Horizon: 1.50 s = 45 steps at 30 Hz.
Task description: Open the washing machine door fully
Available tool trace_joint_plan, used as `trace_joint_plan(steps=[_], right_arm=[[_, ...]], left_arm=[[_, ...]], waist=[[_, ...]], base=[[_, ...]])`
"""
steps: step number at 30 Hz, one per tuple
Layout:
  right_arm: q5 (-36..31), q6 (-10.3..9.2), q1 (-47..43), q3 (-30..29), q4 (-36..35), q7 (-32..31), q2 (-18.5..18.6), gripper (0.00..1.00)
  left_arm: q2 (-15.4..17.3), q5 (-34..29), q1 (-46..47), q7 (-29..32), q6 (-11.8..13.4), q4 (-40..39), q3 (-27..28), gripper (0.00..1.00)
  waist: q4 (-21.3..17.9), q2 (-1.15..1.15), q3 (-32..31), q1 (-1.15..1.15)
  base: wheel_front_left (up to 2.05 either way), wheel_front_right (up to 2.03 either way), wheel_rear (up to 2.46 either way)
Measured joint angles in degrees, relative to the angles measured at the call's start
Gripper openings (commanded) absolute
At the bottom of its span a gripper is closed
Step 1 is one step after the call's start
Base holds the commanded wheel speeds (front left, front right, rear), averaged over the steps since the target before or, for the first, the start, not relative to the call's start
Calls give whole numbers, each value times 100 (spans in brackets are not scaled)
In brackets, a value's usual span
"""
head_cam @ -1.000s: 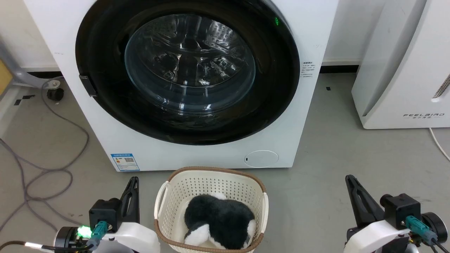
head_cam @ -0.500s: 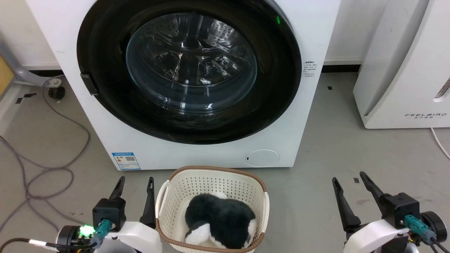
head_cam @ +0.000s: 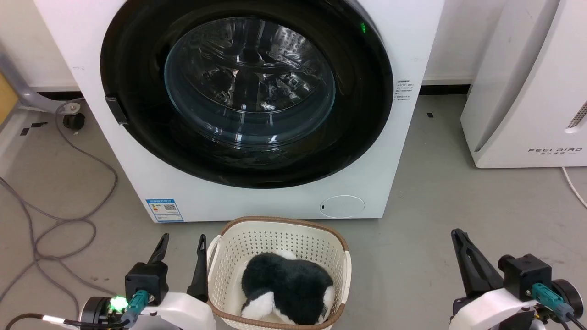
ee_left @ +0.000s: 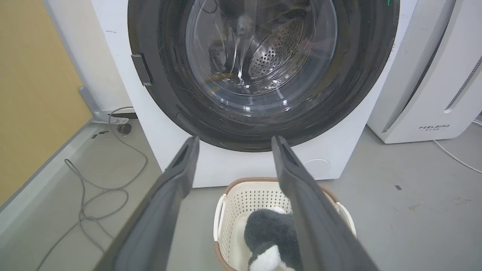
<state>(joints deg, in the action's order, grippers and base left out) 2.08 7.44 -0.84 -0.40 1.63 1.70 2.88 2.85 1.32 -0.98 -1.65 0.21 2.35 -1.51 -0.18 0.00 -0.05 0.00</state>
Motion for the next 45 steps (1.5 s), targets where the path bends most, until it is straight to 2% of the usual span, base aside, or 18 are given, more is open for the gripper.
trace_joint_plan(steps=[3,7,25,37,45], right_arm=[[46,0,-1,-8,15,47,0,0],[430,0,-2,-27,55,85,0,0],[2987,0,54,-96,286,301,0,0],[4233,0,737,-412,679,450,18,0],[5013,0,1547,-426,1124,517,347,0]], left_arm=[[0,38,0,-47,-22,11,-22,100],[0,47,1,-92,-22,26,-49,100],[0,190,1,-301,-38,58,-138,100],[-1,255,33,-447,-47,40,-158,100],[-1,303,215,-542,-100,-53,-145,100]], waist=[[-1,0,-1,0],[0,0,-4,0],[11,0,-12,0],[59,0,152,0],[98,0,403,0]], base=[[0,0,0],[0,0,0],[0,0,0],[0,0,0],[0,0,0]])
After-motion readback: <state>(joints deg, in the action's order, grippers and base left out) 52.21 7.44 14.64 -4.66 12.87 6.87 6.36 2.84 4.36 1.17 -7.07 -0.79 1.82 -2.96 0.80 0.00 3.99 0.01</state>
